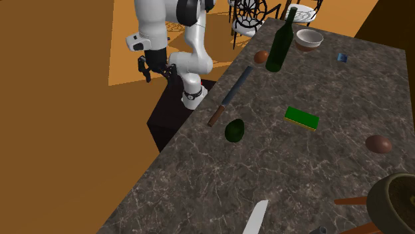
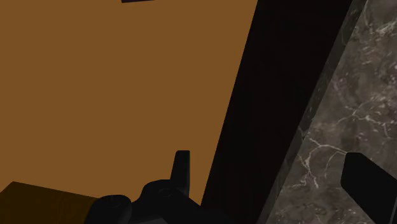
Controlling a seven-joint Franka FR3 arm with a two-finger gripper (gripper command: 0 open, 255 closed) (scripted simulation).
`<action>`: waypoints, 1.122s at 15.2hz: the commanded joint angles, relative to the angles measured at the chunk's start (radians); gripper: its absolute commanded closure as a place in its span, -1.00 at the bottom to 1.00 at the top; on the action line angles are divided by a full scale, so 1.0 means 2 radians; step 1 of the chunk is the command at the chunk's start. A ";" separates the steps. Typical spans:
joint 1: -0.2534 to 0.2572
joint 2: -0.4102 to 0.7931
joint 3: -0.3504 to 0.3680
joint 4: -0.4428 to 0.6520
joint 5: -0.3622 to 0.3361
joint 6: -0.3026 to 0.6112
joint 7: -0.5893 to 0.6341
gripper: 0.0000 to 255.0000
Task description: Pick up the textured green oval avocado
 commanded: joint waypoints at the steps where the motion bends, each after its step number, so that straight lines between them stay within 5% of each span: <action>1: 0.000 0.000 0.000 0.000 0.000 0.000 0.000 -1.00; 17: 0.050 0.055 0.179 -0.032 0.067 0.112 0.179 -1.00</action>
